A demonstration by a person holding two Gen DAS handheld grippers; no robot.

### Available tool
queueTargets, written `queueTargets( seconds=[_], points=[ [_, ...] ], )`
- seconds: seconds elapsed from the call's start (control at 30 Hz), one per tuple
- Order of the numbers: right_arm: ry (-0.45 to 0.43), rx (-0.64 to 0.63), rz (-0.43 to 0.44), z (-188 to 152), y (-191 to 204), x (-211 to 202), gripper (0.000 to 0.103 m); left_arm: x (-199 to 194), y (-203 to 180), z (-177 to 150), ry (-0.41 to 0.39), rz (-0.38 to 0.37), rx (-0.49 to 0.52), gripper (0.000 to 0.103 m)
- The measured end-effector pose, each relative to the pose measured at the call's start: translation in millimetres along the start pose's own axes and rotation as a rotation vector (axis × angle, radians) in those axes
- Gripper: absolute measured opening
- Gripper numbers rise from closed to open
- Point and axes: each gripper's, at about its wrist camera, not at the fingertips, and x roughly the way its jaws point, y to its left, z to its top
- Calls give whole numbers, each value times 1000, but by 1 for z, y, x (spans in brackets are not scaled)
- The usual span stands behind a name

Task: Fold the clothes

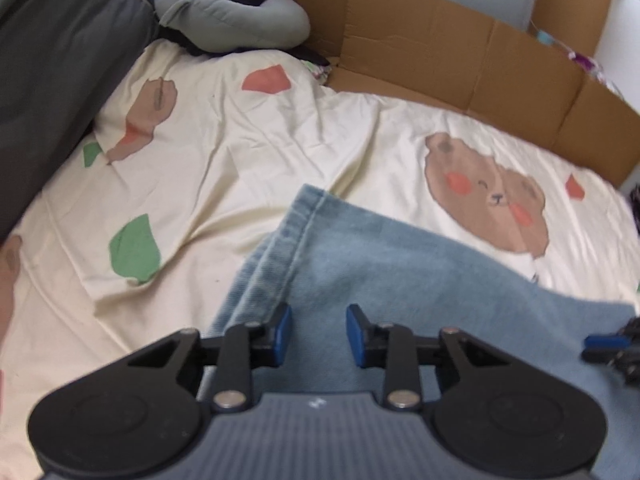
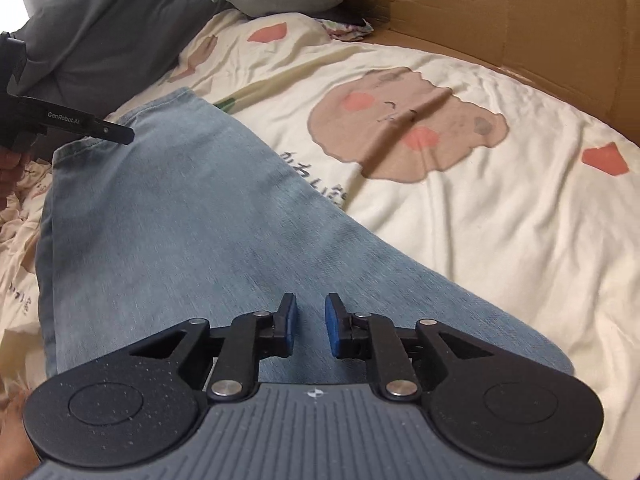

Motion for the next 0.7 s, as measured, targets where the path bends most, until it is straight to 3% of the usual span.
queueTargets(
  seconds=[0.4, 0.7],
  points=[
    [-29, 116, -107, -29, -36, -47, 23, -22, -18, 12, 45, 23, 35, 39],
    [-63, 155, -157, -50, -58, -63, 22, -22, -59, -2, 52, -65, 44, 43]
  ],
)
